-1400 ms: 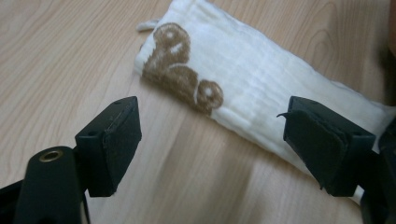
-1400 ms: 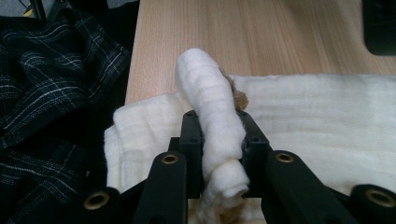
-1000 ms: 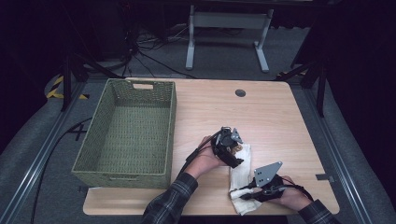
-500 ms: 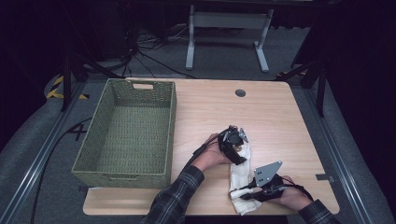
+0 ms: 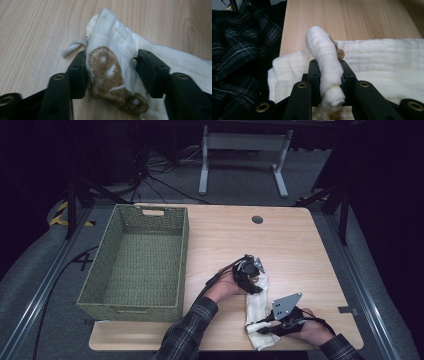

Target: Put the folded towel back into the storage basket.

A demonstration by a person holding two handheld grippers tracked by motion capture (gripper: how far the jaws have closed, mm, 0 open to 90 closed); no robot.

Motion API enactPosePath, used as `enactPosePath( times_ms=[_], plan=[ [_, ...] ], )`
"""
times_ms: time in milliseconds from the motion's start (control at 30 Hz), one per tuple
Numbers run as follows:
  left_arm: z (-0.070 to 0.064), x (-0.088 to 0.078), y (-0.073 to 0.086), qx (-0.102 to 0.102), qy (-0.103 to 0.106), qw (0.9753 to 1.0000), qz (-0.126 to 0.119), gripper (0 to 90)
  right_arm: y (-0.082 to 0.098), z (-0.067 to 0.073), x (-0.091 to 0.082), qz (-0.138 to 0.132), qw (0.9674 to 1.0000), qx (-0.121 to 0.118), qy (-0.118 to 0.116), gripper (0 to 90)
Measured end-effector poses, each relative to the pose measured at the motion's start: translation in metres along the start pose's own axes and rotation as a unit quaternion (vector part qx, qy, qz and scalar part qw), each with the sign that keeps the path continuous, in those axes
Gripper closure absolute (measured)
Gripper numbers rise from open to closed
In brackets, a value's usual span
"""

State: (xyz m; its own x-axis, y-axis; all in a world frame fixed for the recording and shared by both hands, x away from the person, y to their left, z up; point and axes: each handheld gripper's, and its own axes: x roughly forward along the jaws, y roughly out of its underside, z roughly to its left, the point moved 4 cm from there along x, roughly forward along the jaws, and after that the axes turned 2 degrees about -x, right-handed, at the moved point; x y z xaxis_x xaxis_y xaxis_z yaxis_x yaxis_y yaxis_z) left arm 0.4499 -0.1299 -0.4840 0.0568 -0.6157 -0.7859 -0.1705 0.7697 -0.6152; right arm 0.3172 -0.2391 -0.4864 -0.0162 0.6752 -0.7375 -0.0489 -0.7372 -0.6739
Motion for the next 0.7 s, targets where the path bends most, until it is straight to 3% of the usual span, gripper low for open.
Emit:
enactPosePath(
  times_ms=[267,467,533,700],
  plan=[
    [-0.003,-0.001,0.000,-0.006,0.032,0.9995,-0.001,75.8,0.000,-0.002,0.000,-0.002,0.9998,0.017,-0.005,77.0],
    [-0.004,-0.005,-0.002,-0.007,0.013,0.9999,-0.001,78.6,-0.005,-0.006,-0.005,-0.022,0.9989,0.041,-0.004,78.0],
    [-0.005,-0.009,-0.003,-0.016,0.011,0.9998,-0.005,78.6,-0.007,-0.008,-0.006,-0.020,0.9987,0.046,-0.005,78.0],
    [-0.008,-0.027,-0.009,-0.023,0.004,0.9995,-0.020,78.5,-0.019,-0.014,-0.012,-0.027,0.9982,0.053,0.006,77.9]
  ],
)
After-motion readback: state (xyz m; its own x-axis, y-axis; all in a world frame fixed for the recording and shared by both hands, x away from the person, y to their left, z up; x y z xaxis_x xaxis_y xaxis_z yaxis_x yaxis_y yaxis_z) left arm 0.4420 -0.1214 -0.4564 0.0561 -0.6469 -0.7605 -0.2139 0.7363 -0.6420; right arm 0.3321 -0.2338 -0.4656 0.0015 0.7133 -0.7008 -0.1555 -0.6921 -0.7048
